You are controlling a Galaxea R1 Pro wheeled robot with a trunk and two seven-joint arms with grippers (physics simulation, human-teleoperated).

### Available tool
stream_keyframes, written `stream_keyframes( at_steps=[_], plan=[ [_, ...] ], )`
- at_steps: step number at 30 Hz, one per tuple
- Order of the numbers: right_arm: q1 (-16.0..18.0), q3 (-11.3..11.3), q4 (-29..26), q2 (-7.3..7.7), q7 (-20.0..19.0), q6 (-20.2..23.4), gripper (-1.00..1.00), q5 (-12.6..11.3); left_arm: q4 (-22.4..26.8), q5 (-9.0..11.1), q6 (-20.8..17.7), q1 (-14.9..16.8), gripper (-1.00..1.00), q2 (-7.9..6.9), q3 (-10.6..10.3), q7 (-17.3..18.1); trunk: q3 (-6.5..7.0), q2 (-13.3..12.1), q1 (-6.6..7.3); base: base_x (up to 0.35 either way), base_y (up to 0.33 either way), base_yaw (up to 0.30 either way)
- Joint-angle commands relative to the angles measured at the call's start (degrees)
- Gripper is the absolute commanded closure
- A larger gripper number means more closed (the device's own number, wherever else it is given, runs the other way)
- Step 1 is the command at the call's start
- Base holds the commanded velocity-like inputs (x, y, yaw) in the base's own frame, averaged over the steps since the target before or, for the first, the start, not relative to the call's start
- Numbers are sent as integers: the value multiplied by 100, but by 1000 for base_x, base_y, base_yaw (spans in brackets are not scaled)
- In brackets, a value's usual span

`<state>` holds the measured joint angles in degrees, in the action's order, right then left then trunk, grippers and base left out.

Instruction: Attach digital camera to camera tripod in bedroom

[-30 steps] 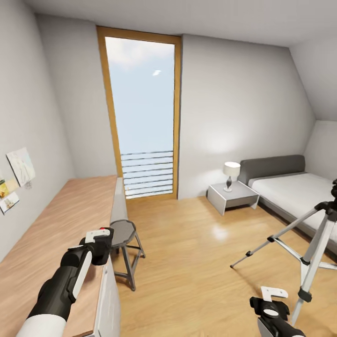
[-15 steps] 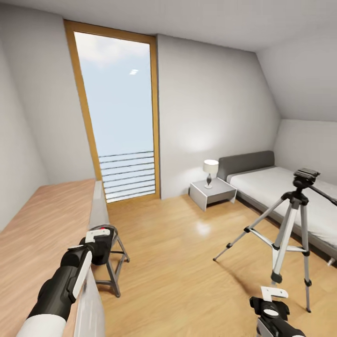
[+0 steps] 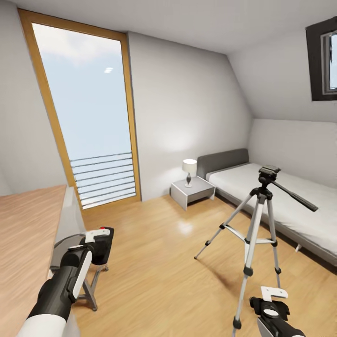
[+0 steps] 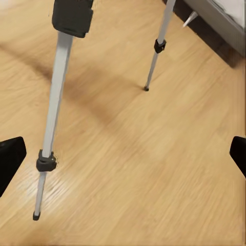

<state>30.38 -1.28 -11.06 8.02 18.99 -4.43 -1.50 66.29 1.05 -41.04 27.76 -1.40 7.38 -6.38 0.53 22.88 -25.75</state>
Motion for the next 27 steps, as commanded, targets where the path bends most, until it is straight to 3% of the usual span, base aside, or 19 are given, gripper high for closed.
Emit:
stream_keyframes(
  at_steps=[1,13,20,27],
  plan=[
    [3,-12,7,-2,-1,-31,-100,-17,7,10,-27,1,100,-1,-2,-21,-2,4,-3,113,-162,-86],
    [3,-12,7,0,-8,-31,-100,-17,15,42,-27,1,100,7,4,-37,-2,4,-3,26,-49,-20],
    [3,-12,8,-2,-14,-31,-100,-17,16,38,-27,1,100,3,14,-46,-2,4,-3,1,-173,-1],
    [3,-7,7,1,-13,-27,-100,-11,9,37,-27,1,100,0,24,-47,-2,4,-3,0,-43,123]
  ],
)
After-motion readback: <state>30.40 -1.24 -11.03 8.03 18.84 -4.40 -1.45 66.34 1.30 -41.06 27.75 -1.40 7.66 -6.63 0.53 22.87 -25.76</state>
